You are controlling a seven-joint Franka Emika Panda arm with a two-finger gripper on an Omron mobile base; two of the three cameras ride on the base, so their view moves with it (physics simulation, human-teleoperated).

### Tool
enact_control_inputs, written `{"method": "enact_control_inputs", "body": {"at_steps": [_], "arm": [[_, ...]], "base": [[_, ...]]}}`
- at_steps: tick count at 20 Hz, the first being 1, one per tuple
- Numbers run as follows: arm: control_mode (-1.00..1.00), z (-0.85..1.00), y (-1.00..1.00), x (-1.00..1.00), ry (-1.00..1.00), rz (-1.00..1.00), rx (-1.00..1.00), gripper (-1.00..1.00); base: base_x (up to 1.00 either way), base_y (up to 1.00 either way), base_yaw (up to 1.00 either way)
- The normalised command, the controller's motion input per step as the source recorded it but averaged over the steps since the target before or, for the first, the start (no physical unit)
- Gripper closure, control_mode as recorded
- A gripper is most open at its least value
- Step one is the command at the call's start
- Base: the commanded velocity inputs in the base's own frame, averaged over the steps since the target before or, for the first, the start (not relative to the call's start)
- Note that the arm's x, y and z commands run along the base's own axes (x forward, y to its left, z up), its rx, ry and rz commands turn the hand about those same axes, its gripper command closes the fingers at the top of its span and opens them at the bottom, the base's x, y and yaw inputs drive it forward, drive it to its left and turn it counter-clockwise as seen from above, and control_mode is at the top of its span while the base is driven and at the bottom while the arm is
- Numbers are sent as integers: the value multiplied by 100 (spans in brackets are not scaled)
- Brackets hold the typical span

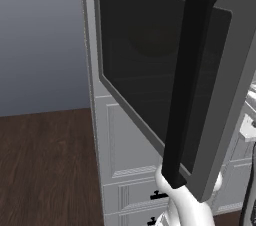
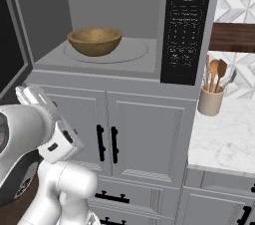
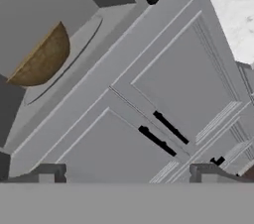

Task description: Open the microwave, place the bowl with waffle inside the microwave, then close the microwave door and turn it on.

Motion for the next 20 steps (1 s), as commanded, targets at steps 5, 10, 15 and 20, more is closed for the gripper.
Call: {"method": "enact_control_inputs", "body": {"at_steps": [5,10,15,20], "arm": [[-100,-40,58,-100,-7,16,-45,-100],[-100,-31,100,-99,-17,12,-49,-100],[-100,-19,100,-99,-2,0,-46,-100],[-100,0,100,-86,-14,-1,-38,-100]], "base": [[0,0,0],[0,0,0],[0,0,0],[0,0,0]]}}
